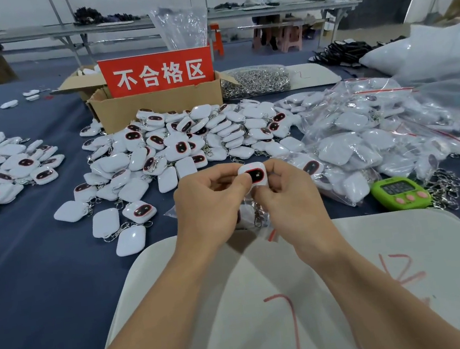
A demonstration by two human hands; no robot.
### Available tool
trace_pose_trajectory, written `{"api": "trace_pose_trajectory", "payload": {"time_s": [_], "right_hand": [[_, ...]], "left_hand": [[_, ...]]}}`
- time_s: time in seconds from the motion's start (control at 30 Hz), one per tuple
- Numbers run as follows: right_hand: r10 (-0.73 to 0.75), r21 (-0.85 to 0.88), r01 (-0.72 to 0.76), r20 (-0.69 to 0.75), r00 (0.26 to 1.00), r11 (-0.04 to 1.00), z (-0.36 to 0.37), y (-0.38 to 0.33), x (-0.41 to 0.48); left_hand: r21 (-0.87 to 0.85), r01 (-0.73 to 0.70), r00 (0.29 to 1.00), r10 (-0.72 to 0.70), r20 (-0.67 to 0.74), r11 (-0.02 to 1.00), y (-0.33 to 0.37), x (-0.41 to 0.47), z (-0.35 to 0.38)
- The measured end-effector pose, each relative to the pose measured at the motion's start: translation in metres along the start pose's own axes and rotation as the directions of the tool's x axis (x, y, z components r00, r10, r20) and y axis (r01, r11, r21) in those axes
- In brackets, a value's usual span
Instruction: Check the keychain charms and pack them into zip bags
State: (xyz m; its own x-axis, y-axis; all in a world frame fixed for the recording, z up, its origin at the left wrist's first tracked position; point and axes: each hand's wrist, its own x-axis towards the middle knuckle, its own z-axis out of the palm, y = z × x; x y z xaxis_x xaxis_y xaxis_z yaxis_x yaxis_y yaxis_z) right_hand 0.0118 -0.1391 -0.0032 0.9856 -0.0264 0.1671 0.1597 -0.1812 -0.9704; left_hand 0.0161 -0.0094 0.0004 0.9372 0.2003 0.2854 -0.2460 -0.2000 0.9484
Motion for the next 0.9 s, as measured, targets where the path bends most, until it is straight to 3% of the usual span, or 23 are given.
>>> {"api": "trace_pose_trajectory", "payload": {"time_s": [0.17,0.37,0.53,0.7,0.9], "right_hand": [[-0.057,-0.050,0.057,-0.003,0.998,0.997,0.000,-0.001,0.000],[-0.183,-0.162,0.176,-0.027,0.983,0.971,-0.001,-0.001,-0.001],[-0.191,-0.147,0.161,-0.218,0.957,0.976,-0.010,-0.007,0.001],[-0.214,-0.202,0.166,-0.246,0.945,0.965,-0.010,-0.008,0.000],[-0.206,-0.202,0.156,-0.255,0.945,0.967,-0.009,-0.009,0.000]], "left_hand": [[0.031,-0.006,1.000,0.007,-0.028,1.000,0.000,0.000,0.000],[0.191,-0.178,0.982,0.187,-0.030,0.965,0.005,-0.007,0.002],[0.283,-0.104,0.984,0.140,-0.110,0.953,0.003,-0.007,-0.002],[0.412,-0.135,0.974,0.197,-0.110,0.901,0.002,-0.007,-0.001],[0.345,-0.104,0.985,0.145,-0.093,0.933,-0.002,-0.006,-0.003]]}}
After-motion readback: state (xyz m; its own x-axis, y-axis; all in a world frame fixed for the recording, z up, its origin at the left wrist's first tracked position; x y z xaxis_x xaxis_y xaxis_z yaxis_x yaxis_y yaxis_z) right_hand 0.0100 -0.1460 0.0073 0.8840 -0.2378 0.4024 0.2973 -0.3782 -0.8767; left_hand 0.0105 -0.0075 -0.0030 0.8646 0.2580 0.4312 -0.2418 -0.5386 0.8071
